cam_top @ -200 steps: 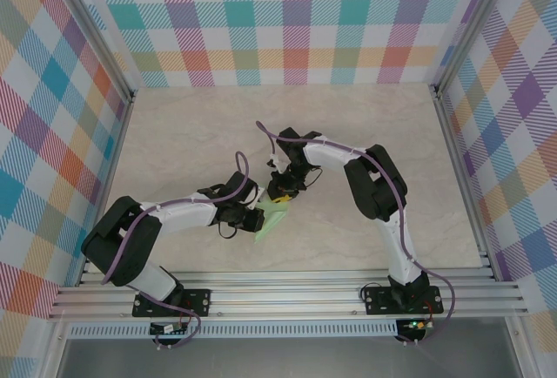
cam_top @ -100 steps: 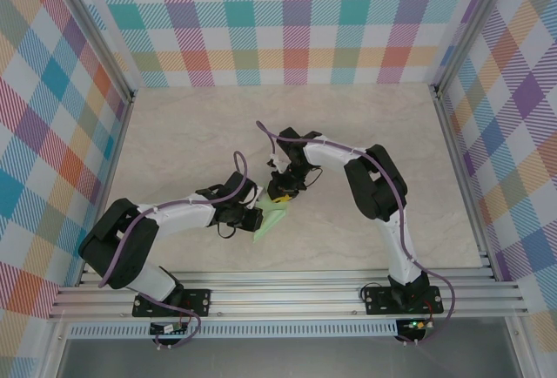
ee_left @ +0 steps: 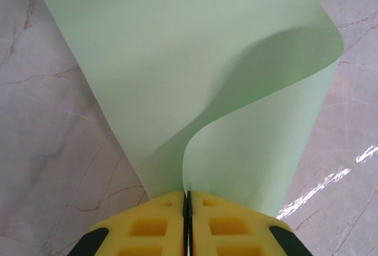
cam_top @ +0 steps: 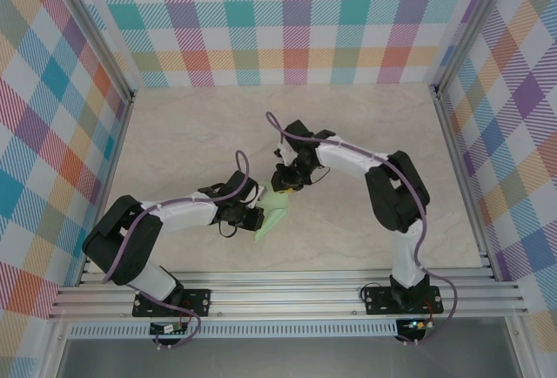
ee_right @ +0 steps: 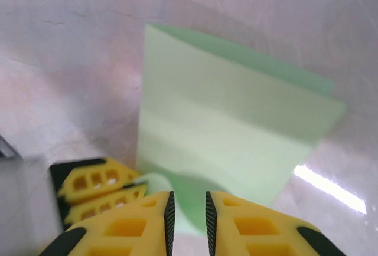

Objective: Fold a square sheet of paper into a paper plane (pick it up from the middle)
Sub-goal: Third fold the triangle at the center of the table.

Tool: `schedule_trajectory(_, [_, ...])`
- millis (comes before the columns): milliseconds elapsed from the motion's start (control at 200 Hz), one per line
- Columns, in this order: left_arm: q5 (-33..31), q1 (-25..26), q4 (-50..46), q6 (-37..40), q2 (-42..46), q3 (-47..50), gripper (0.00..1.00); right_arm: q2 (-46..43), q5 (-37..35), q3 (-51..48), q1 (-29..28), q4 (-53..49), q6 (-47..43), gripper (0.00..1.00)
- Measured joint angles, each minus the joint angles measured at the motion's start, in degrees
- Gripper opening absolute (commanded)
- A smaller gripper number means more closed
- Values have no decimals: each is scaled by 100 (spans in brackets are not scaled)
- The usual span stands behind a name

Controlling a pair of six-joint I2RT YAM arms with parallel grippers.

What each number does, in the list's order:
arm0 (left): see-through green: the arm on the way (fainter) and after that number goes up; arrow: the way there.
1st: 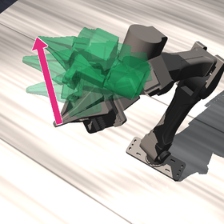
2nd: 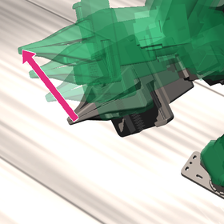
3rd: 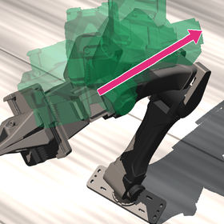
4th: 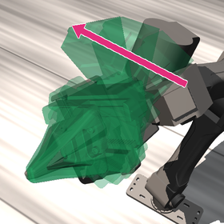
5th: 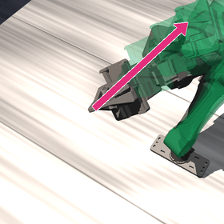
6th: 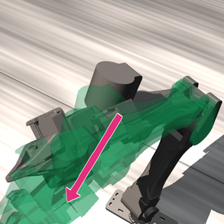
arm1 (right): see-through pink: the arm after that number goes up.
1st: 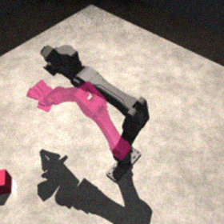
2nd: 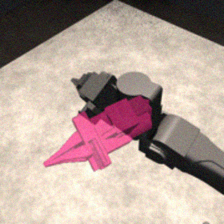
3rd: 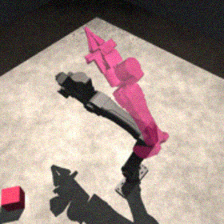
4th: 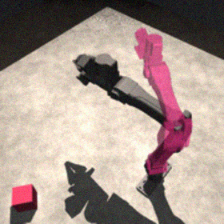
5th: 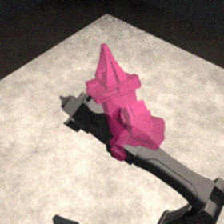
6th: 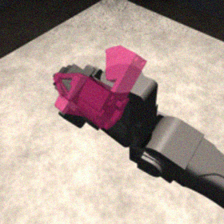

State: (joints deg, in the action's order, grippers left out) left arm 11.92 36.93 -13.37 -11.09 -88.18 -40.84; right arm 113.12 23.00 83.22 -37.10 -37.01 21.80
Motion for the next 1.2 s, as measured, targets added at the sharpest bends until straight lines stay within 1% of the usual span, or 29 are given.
schedule_trajectory(110, [0, 0, 0, 0, 0, 0, 10, -789, 90, -935, 0, 693, 496, 15])
schedule_trajectory(185, [2, -2, 0, -2, 0, 0, 10, -1123, 184, -1537, -20, 1174, 883, 13])
schedule_trajectory(270, [2, -2, 0, -2, 0, 0, 10, -1193, 275, -1965, -138, 1626, 1274, 10])
schedule_trajectory(365, [2, 0, 0, 0, 0, 0, 10, -1154, 304, -2243, -424, 2085, 1676, 9])
schedule_trajectory(510, [2, 0, 0, 0, 0, 0, 10, -992, 363, -2461, -721, 2804, 2177, 9])
schedule_trajectory(770, [2, -2, 2, 0, 0, 0, 10, -741, 343, -2583, -726, 3359, 2575, 9])
schedule_trajectory(1200, [-2, 0, -2, -2, -17, -15, 9, -520, 184, -2811, -728, 3578, 2664, 11])
